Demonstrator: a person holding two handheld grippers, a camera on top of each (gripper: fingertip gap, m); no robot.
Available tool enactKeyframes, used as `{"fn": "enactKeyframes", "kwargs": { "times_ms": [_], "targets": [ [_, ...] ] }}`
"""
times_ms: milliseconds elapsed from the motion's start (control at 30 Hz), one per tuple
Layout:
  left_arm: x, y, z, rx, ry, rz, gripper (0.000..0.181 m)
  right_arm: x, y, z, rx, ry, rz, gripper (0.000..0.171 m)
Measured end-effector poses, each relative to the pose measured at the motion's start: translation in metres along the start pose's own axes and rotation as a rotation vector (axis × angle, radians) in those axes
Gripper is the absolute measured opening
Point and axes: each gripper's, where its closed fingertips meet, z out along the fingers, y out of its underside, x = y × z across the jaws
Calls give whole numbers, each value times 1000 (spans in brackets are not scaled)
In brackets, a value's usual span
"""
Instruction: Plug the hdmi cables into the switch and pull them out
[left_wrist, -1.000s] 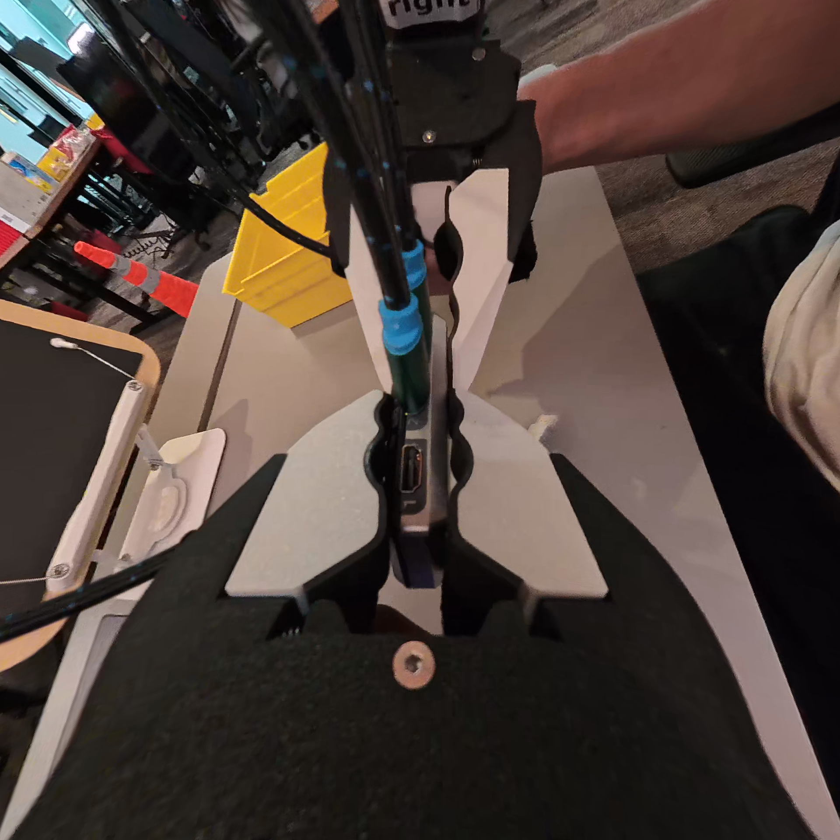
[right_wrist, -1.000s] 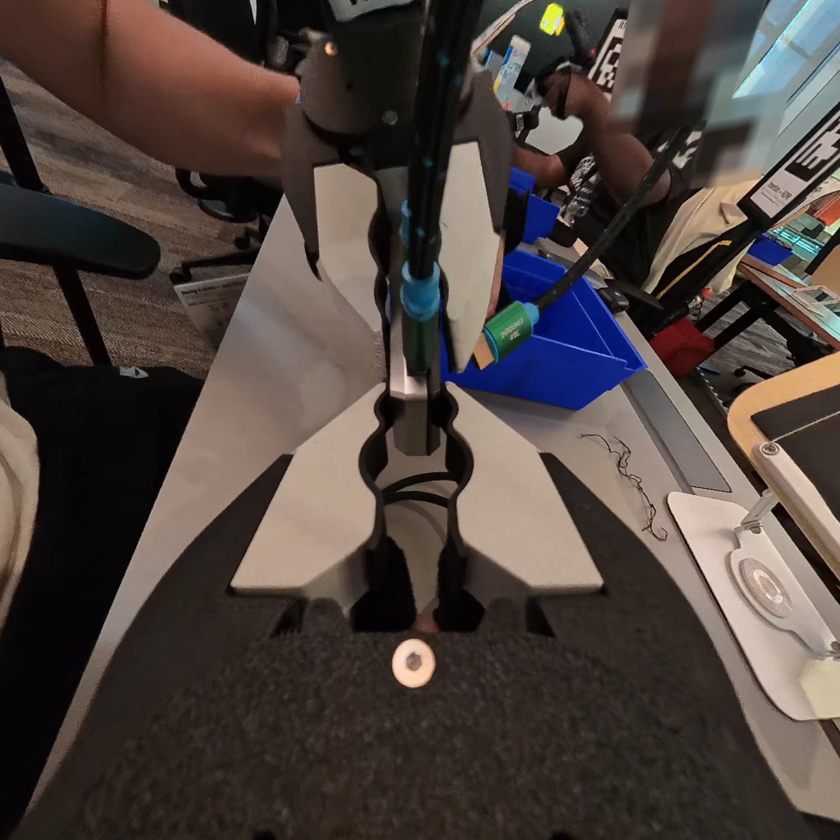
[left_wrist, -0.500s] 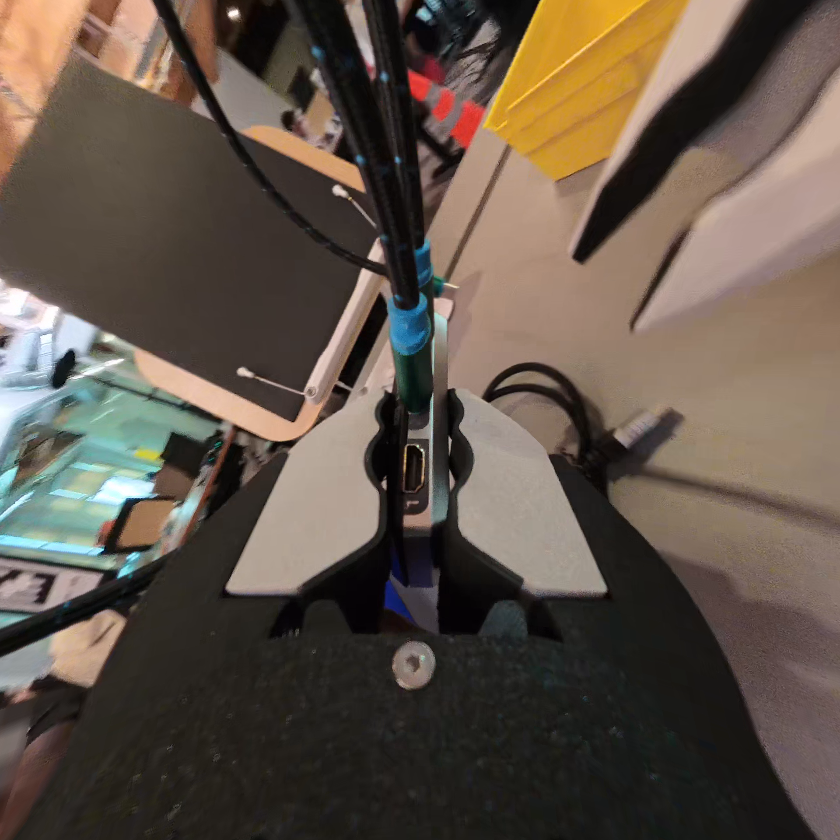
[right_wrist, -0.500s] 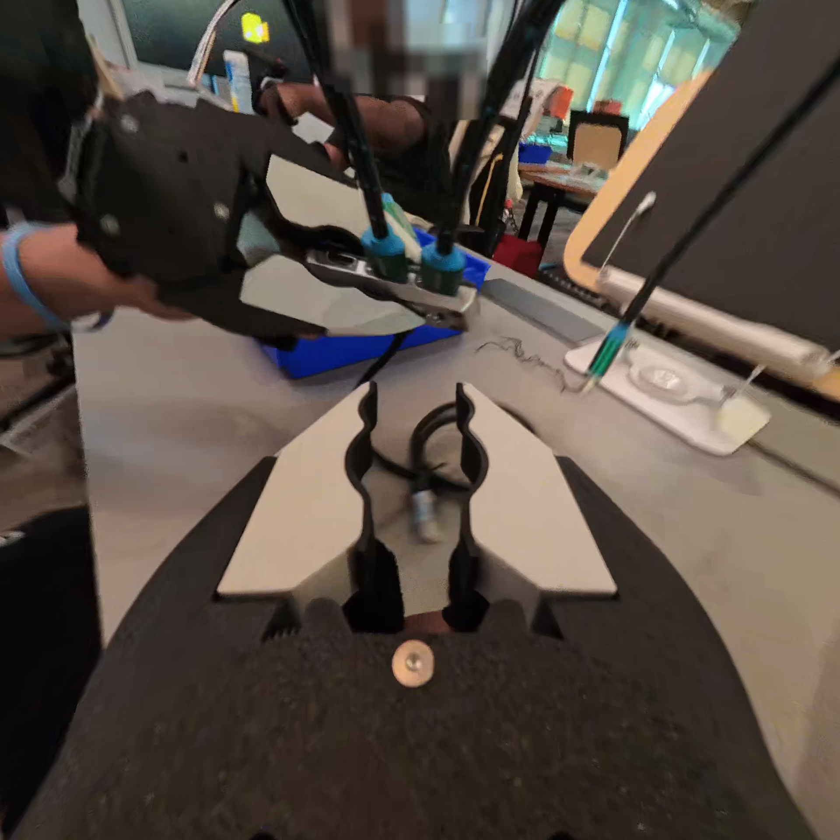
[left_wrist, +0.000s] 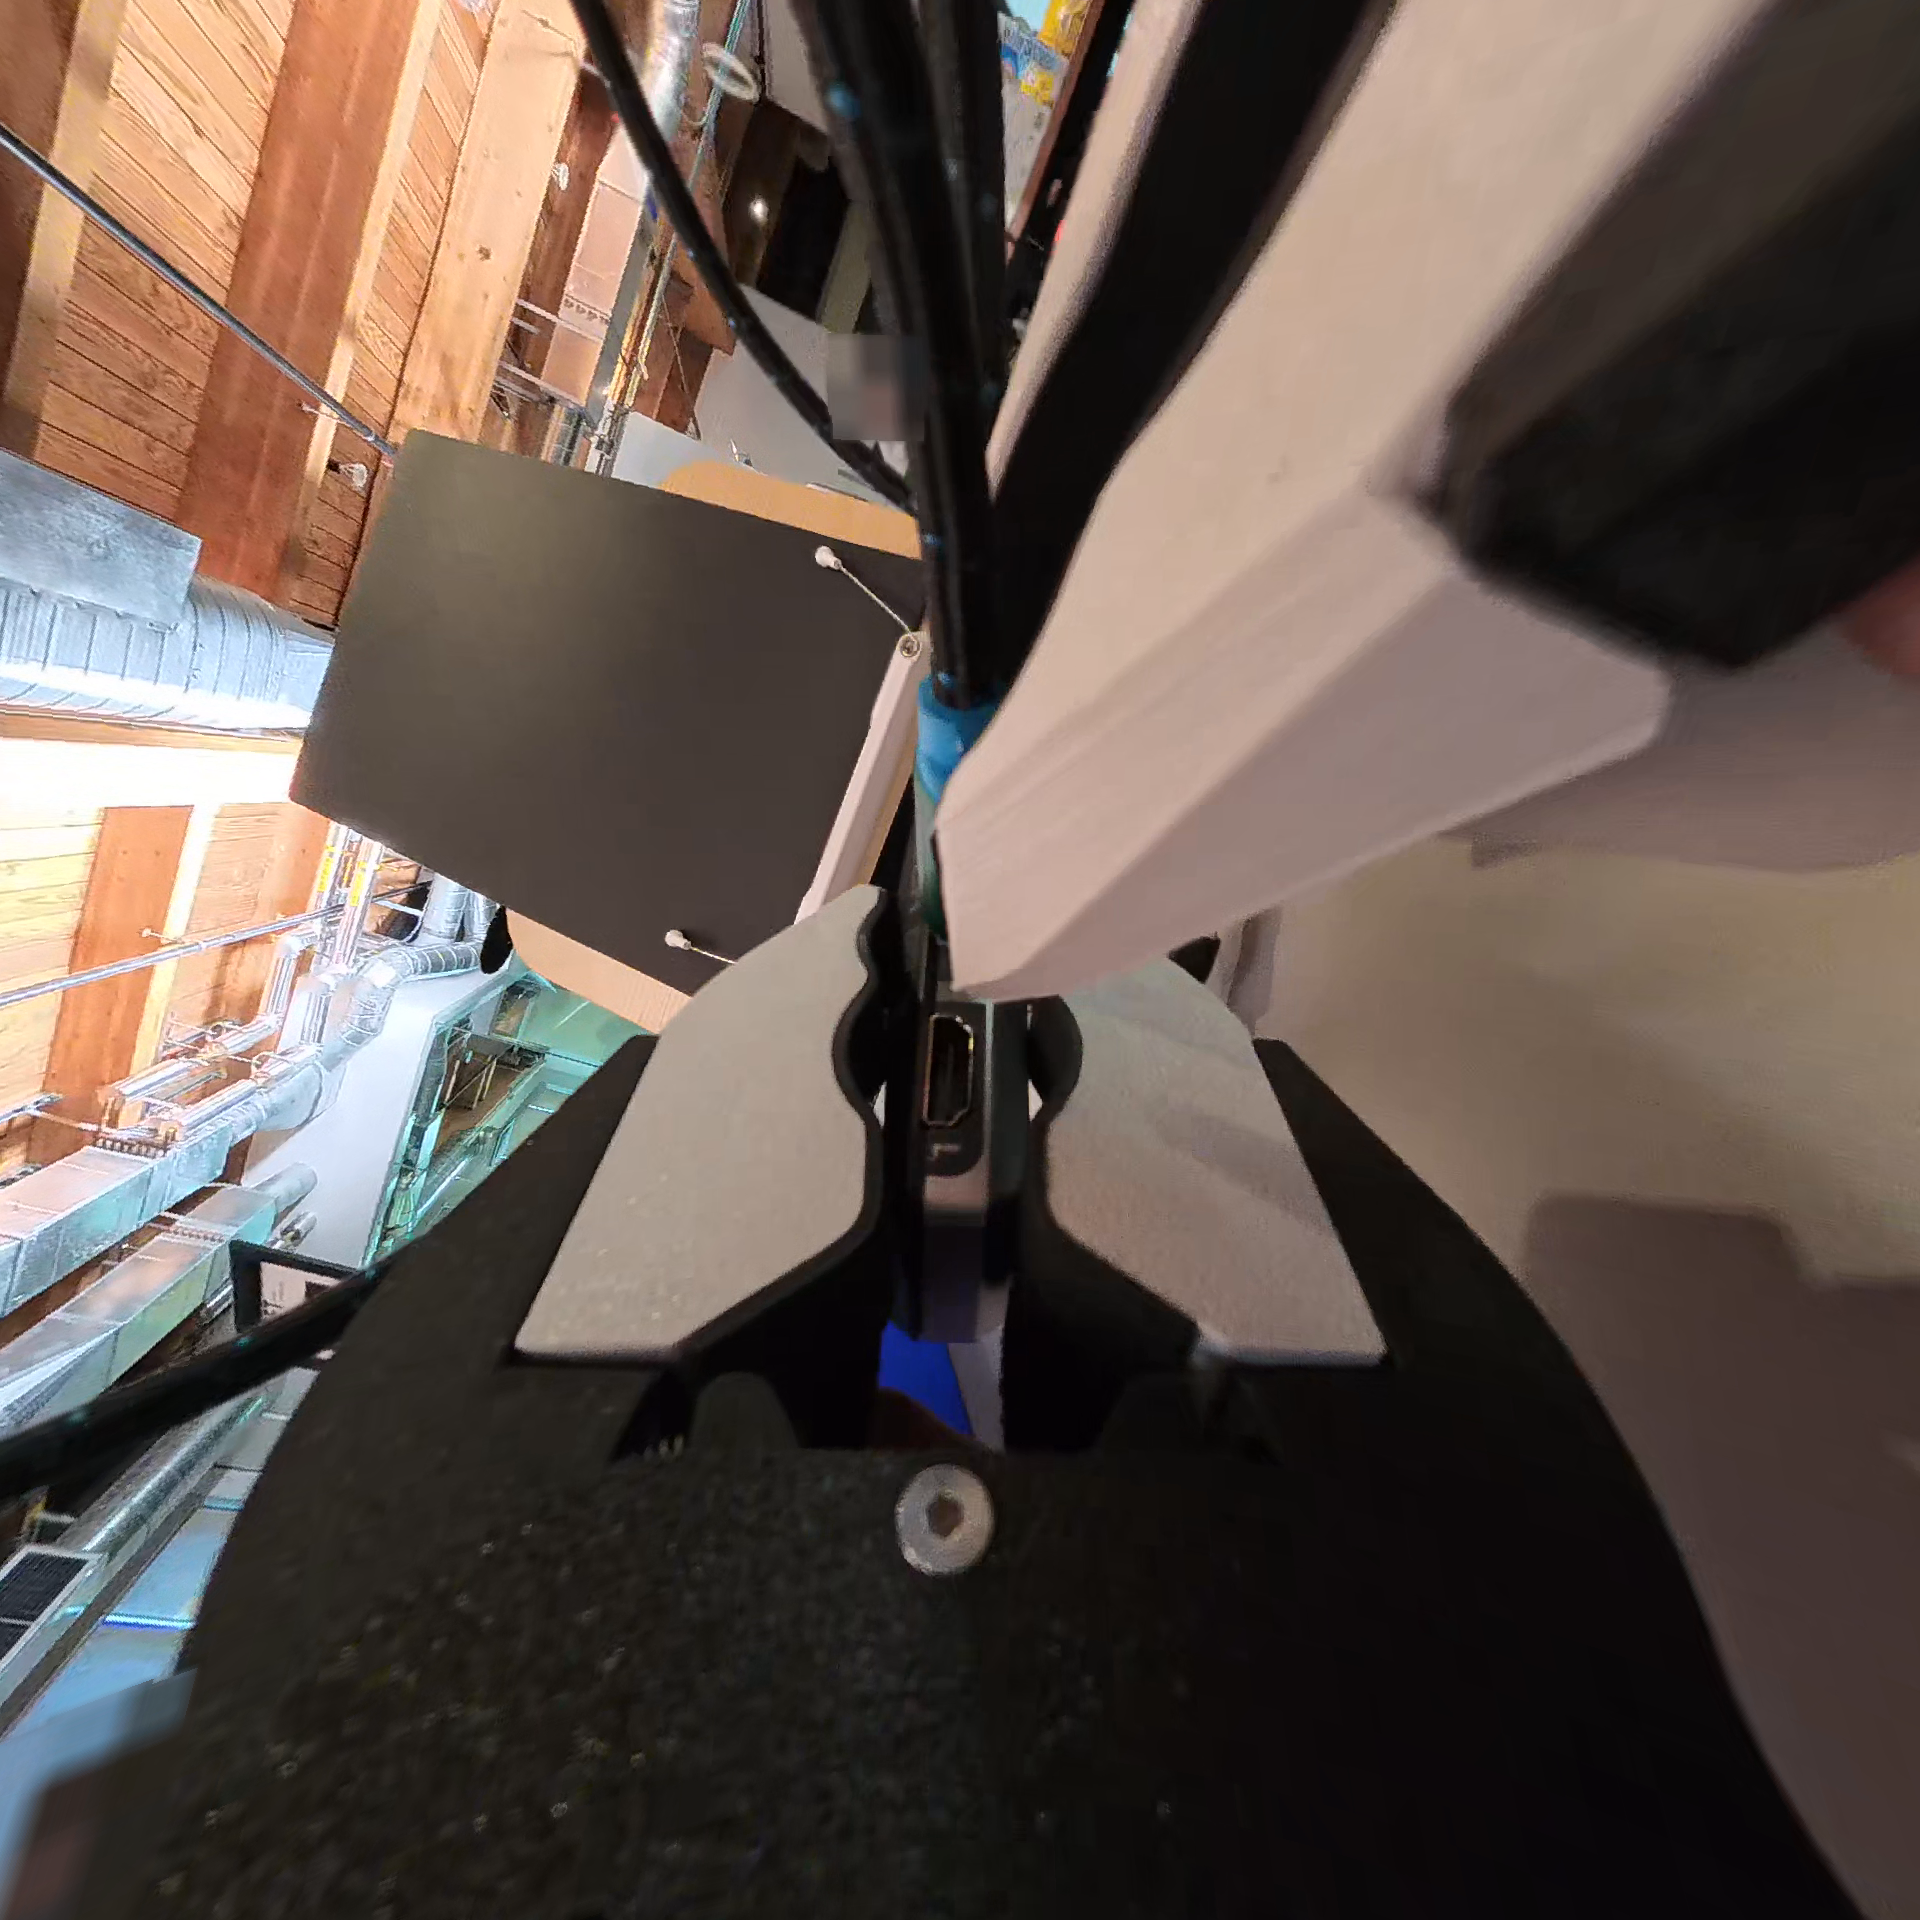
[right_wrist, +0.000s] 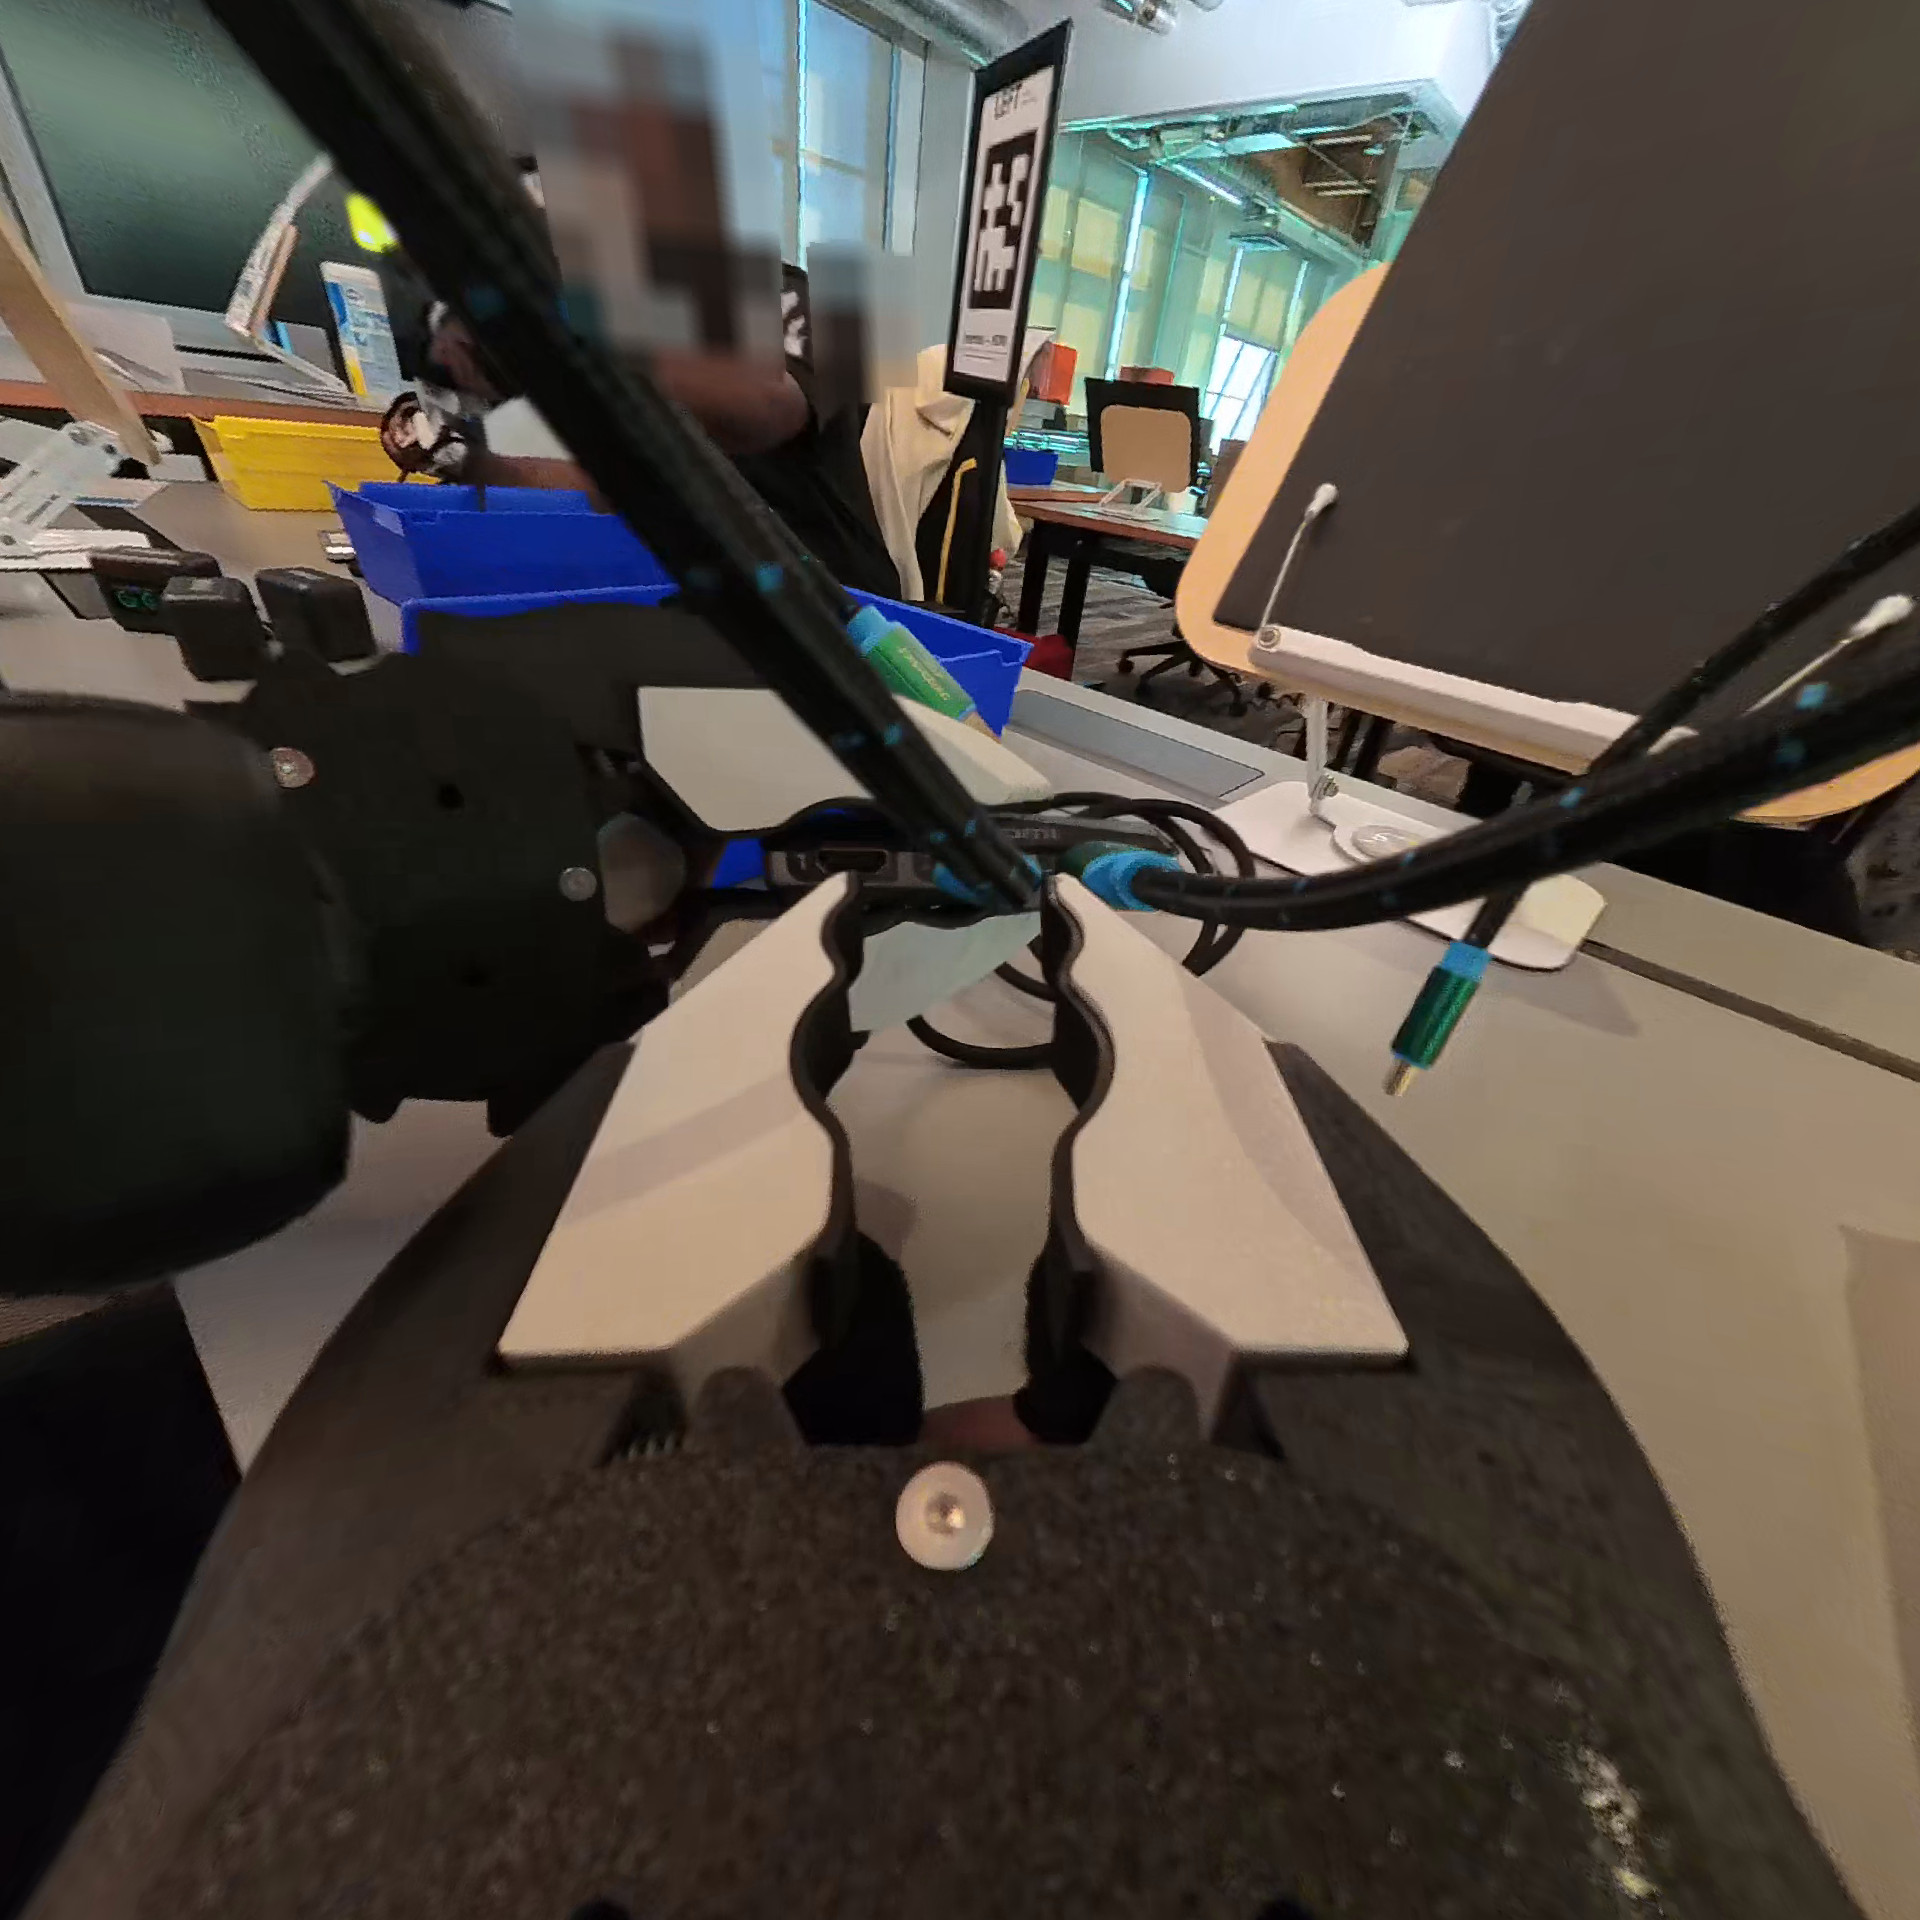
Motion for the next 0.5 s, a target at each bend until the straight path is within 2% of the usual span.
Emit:
{"fn": "enactKeyframes", "kwargs": {
  "times_ms": [33,133,333,500],
  "targets": [
    [0,-1,0,-2,-1,-7,22,1,-1,0,1,14,-7,32],
    [0,-3,0,-16,-18,4,22,8,-2,0,-3,76,-1,21],
    [8,-5,6,-23,-33,25,22,16,5,-4,-59,70,176,19],
    [12,-1,15,-13,7,42,23,22,13,0,-104,61,192,19]
  ]
}}
